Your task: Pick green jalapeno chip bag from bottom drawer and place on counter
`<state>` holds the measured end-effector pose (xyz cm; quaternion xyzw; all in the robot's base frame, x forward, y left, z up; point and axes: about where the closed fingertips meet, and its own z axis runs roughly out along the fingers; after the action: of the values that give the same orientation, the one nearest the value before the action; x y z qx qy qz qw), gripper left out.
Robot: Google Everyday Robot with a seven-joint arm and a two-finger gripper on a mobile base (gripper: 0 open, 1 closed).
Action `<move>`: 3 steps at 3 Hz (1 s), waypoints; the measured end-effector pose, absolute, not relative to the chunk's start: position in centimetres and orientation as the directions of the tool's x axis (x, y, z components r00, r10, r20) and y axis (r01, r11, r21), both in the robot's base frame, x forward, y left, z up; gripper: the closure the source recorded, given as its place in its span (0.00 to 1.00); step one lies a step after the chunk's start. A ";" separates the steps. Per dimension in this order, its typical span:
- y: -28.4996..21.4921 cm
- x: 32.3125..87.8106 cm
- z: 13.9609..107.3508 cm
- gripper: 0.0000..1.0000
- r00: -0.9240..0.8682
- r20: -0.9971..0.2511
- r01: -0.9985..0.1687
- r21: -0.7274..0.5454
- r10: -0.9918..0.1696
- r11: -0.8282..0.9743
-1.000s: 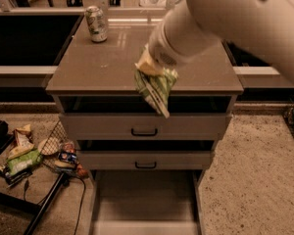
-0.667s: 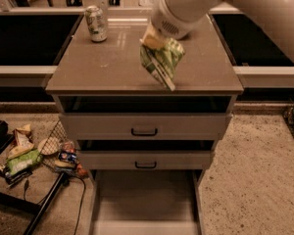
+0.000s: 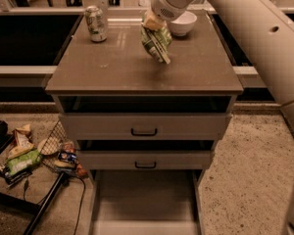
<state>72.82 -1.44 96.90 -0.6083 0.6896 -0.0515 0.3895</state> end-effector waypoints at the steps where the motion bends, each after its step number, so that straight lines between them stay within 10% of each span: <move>1: -1.9 74.0 96.8 0.85 0.051 -0.486 -0.794 -0.550 -0.873 0.260; 3: -1.5 74.0 96.3 0.38 0.051 -0.483 -0.800 -0.544 -0.874 0.254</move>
Offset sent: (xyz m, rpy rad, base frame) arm 0.0114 -0.0038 -0.0008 0.0122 -0.0097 0.0027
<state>74.01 -1.47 96.28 -0.6090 0.6871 -0.0471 0.3934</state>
